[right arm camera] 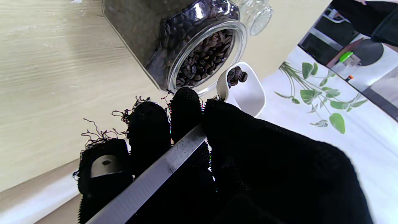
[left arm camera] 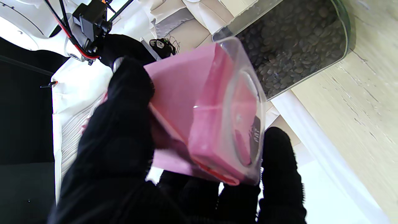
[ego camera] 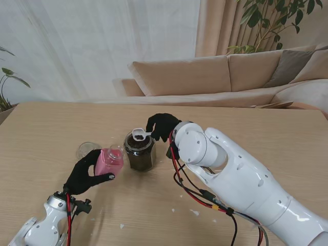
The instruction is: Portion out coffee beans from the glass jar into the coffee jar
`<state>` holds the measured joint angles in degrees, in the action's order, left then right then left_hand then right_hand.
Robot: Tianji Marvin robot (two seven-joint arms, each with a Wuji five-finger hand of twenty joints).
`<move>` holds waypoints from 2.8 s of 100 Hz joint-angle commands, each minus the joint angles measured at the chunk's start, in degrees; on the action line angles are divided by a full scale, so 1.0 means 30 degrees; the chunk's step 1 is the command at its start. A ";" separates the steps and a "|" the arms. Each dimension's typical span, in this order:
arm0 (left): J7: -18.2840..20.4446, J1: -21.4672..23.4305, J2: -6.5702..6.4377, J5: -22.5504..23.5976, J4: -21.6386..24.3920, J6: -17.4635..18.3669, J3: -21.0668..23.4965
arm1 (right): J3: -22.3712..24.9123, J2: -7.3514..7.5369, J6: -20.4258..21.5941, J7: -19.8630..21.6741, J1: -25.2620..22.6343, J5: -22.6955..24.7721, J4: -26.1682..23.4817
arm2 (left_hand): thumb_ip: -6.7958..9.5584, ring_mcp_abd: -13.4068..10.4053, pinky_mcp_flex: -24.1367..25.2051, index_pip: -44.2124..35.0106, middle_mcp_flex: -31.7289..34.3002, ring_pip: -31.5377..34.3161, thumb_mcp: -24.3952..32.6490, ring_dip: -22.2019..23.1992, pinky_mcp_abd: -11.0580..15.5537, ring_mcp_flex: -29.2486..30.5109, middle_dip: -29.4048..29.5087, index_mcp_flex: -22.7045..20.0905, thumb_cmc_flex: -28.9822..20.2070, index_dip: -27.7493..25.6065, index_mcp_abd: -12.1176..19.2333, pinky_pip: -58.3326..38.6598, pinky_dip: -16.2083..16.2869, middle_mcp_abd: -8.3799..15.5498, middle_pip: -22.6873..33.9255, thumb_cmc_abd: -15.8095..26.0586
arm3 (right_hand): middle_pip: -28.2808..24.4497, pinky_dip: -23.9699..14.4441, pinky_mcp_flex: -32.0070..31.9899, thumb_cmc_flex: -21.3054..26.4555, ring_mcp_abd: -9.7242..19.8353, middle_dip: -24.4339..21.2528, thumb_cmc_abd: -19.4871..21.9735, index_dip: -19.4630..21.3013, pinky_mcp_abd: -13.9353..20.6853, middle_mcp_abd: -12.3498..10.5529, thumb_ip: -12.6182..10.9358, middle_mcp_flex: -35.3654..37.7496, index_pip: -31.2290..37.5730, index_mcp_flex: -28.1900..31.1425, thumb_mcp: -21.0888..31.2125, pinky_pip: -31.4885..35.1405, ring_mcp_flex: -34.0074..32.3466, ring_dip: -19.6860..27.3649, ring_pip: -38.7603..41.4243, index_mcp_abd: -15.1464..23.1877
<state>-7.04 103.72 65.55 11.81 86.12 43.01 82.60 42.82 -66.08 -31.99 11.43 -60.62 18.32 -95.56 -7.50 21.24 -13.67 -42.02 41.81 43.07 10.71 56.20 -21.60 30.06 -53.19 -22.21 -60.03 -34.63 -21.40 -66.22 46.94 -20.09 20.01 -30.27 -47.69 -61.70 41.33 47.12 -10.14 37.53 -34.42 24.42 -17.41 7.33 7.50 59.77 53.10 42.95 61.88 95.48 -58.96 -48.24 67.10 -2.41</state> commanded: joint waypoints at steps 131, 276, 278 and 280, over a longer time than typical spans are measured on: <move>-0.0515 -0.1642 0.0541 -0.1054 -0.1403 -0.0798 -0.2133 | 0.0156 0.0991 -0.1255 0.2216 -0.0910 0.2187 -0.5166 | 0.0436 -0.0507 0.0282 -0.4614 0.2073 -0.0174 0.6270 0.0636 0.0304 0.0264 -0.1771 -0.1588 -0.4647 -0.1201 0.3711 0.0281 0.0022 0.2835 0.3658 0.3548 | -0.1007 -0.0611 -0.0031 0.0321 -0.0783 0.0443 0.0146 0.0187 -0.0182 0.0196 -0.0526 0.0864 0.0413 0.0763 0.0920 0.1592 -0.0257 -0.0609 0.0739 -0.0382; 0.0191 -0.1636 0.0452 -0.2134 -0.1325 -0.1024 -0.2198 | -0.1684 0.1062 0.2983 0.1293 -0.1240 1.1047 -0.4601 | 0.0443 -0.0517 0.0283 -0.4664 0.2071 -0.0194 0.6264 0.0643 0.0342 0.0272 -0.1742 -0.1584 -0.4647 -0.1159 0.3705 0.0324 0.0074 0.2823 0.3686 0.3547 | -0.0930 -0.0426 0.0342 0.0285 -0.0346 0.0545 0.0418 0.0391 0.0315 -0.0447 -0.0494 0.0832 0.0463 0.0638 0.0496 0.1439 -0.0359 -0.0602 0.0591 0.0095; 0.0199 -0.1634 0.0451 -0.2143 -0.1327 -0.1022 -0.2196 | -0.1693 0.1061 0.2985 0.1286 -0.1235 1.1082 -0.4591 | 0.0446 -0.0506 0.0283 -0.4668 0.2078 -0.0194 0.6275 0.0643 0.0342 0.0275 -0.1743 -0.1594 -0.4647 -0.1161 0.3689 0.0325 0.0075 0.2818 0.3689 0.3540 | -0.0929 -0.0423 0.0342 0.0283 -0.0352 0.0547 0.0420 0.0390 0.0320 -0.0448 -0.0495 0.0829 0.0463 0.0637 0.0491 0.1438 -0.0363 -0.0603 0.0589 0.0098; 0.0205 -0.1633 0.0451 -0.2152 -0.1328 -0.1021 -0.2194 | -0.1699 0.1058 0.2983 0.1276 -0.1232 1.1100 -0.4582 | 0.0443 -0.0506 0.0282 -0.4656 0.2077 -0.0194 0.6272 0.0644 0.0342 0.0275 -0.1743 -0.1575 -0.4646 -0.1155 0.3687 0.0325 0.0075 0.2819 0.3689 0.3545 | -0.0932 -0.0420 0.0343 0.0288 -0.0361 0.0551 0.0421 0.0391 0.0325 -0.0445 -0.0499 0.0833 0.0463 0.0637 0.0491 0.1437 -0.0364 -0.0604 0.0587 0.0098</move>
<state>-7.42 98.49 66.69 5.53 81.61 39.82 75.97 37.98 -62.81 -23.24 14.59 -64.12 51.45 -109.49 -7.50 21.21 -13.06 -42.02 41.81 42.49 10.71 56.85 -21.60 30.06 -53.19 -22.21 -60.03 -34.63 -21.40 -65.45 46.94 -20.09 20.01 -30.27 -49.15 -62.49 41.48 47.12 -11.29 38.71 -34.41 24.60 -17.29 6.83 7.46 60.69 53.36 43.69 62.60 96.03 -58.96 -48.98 68.01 -3.66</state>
